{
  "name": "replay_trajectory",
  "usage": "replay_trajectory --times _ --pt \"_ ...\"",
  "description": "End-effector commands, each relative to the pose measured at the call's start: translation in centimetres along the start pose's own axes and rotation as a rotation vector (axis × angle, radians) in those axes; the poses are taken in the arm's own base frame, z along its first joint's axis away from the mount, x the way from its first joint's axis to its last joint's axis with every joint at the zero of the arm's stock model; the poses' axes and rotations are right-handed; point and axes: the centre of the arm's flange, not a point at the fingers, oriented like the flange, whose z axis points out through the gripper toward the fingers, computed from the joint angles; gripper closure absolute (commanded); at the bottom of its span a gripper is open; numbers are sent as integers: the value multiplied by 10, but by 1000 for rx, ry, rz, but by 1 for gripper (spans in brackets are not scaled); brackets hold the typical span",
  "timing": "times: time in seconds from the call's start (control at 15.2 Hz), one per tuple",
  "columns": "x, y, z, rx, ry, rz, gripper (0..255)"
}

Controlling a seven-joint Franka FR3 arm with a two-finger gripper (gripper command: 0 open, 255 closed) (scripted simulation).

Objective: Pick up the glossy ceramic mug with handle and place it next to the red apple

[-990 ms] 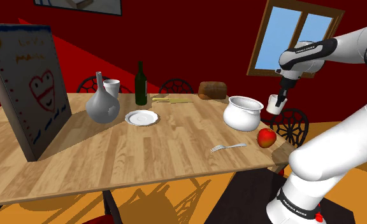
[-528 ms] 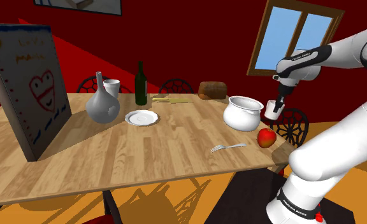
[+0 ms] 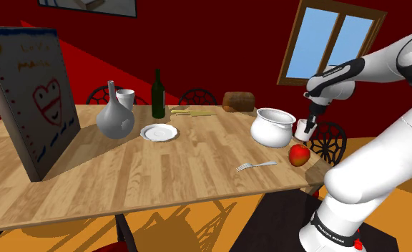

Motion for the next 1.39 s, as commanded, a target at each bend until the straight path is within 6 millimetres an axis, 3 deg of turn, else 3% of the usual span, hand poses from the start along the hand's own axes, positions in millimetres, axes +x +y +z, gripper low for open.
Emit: replay_trajectory --times 0.0,0.46,0.99,1.06,1.32 --pt "1 -1 12 -1 0 0 255" --pt "-1 -2 51 -1 0 0 255" --pt "-1 -2 51 -1 0 0 255" --pt "-1 -2 51 -1 0 0 0" --pt "-1 -2 51 -1 0 0 0"
